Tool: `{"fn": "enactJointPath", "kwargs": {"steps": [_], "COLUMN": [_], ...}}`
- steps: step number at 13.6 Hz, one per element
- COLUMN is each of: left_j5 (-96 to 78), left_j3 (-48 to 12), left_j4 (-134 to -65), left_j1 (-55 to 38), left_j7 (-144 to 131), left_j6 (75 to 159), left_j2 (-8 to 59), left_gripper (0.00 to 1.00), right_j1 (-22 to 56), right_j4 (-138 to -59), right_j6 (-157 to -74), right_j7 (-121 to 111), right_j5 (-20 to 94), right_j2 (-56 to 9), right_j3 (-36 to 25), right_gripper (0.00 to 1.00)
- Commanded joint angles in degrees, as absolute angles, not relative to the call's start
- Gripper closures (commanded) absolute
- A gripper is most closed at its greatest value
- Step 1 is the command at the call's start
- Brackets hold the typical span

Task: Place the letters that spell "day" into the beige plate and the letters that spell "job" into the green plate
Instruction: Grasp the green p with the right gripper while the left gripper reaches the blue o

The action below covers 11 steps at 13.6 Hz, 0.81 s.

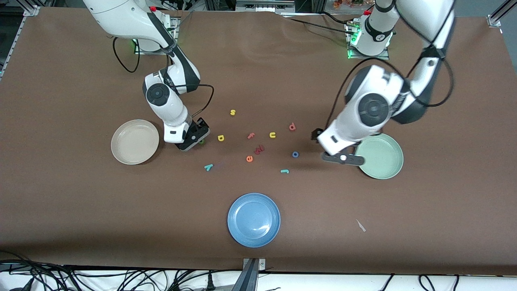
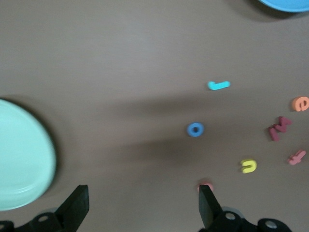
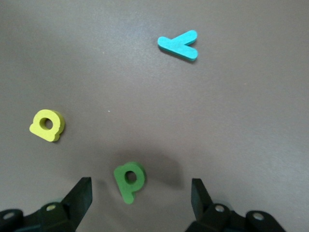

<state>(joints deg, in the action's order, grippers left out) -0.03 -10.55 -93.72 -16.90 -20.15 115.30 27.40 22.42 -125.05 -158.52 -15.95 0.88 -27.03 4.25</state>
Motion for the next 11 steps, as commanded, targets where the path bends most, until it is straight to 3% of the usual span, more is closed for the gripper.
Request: {"fn": "enactJointPath", "kwargs": {"steps": [1, 5, 8, 9, 11], "left_j5": [0.1, 0.1, 0.2, 1.2, 3.3], "left_j3": [-10.0, -10.0, -9.7, -9.8, -9.8], "left_j4": [-91.1, -91.6, -91.8, -91.8, -92.0], "left_j1": [-18.7, -21.3, -22.4, -22.4, -22.7], "left_j7": [-21.2, -22.0, -25.0, -25.0, -25.1], "left_j6": [123.5, 131.7, 132.4, 132.4, 132.4], "left_j2": [32.9, 39.2, 40.7, 41.0, 41.9], "left_gripper": [0.0, 0.0, 0.01, 0.07, 0.08], "right_j1": [22.8, 22.9, 23.1, 23.2, 23.2], "right_j4": [-125.3, -125.3, -125.2, -125.2, -125.2], "right_j6": [-159.9, -159.5, -159.5, -159.5, -159.5], "right_j7": [-17.1, -17.0, -16.8, -16.5, -16.4], "right_j5": [0.7, 0.7, 0.7, 0.7, 0.7], "right_j2": [-27.6, -27.7, -27.7, -27.7, -27.7], "right_j3": [4.3, 4.3, 4.3, 4.3, 4.3], "right_gripper": [0.15, 0.43, 0.68, 0.76, 0.86]}}
